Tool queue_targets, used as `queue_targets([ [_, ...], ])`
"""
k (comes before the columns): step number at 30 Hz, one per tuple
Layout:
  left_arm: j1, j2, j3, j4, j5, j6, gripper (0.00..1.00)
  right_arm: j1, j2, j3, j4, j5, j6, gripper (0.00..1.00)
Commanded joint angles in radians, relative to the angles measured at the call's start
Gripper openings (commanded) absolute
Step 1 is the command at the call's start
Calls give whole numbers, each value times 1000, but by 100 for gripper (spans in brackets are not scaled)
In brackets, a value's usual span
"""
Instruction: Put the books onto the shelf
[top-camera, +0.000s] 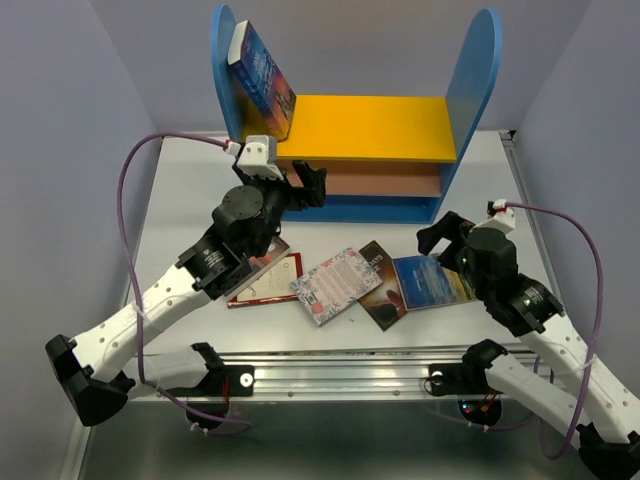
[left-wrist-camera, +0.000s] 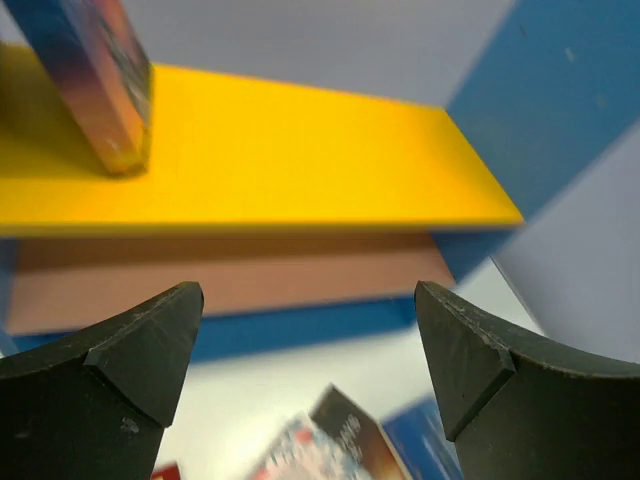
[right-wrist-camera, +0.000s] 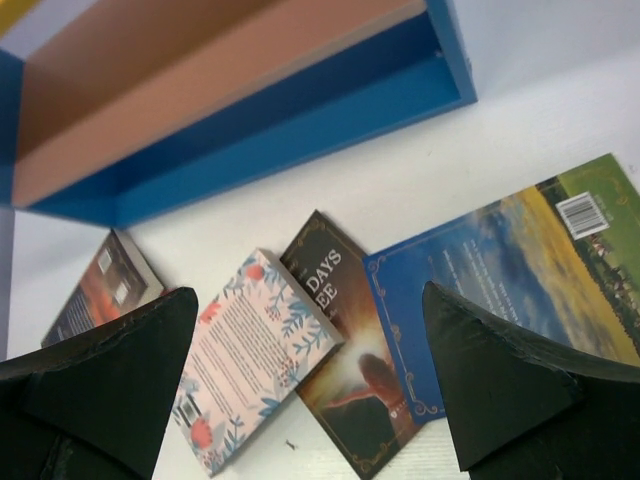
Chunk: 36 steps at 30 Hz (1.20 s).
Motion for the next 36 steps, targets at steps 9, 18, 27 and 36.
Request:
queue_targets([
  [9, -15, -6, -275, -269, 378, -229, 99, 1, 80, -181, 152, -402, -10, 100],
  [18, 4, 152, -390, -151, 434, -254, 99, 1, 202, -321, 386, -577, 65, 100],
  [27, 105, 327, -372, -65, 503, -211, 99, 72, 270, -453, 626, -662, 269, 100],
  [36, 107, 370, -439, -9, 573, -199, 69, 273, 400, -478, 810, -522, 433, 100],
])
